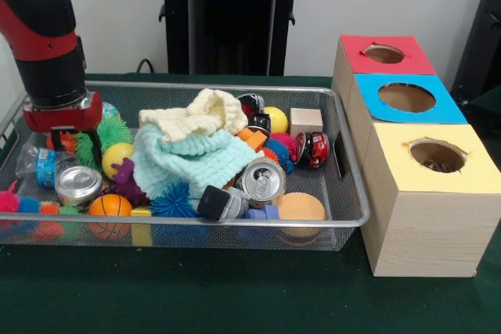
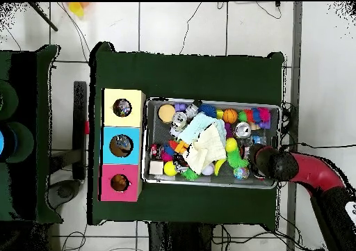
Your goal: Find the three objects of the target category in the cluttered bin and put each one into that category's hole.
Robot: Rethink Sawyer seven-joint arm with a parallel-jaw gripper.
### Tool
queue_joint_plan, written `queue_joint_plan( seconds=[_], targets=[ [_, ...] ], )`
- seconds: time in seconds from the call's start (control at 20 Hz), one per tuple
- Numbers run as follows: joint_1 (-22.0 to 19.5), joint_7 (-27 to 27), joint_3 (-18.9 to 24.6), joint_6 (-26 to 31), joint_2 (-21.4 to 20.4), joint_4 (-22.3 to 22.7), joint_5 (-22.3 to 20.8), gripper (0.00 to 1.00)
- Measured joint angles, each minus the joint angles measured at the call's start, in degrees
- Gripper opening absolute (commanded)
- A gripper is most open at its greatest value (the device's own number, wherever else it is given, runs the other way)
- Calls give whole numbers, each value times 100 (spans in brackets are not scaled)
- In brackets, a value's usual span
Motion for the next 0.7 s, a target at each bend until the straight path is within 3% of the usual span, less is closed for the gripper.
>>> queue_joint_plan(
  seconds=[0.7],
  targets=[
    [57, 0, 0, 0, -196, -95, -1, 100]
  ],
)
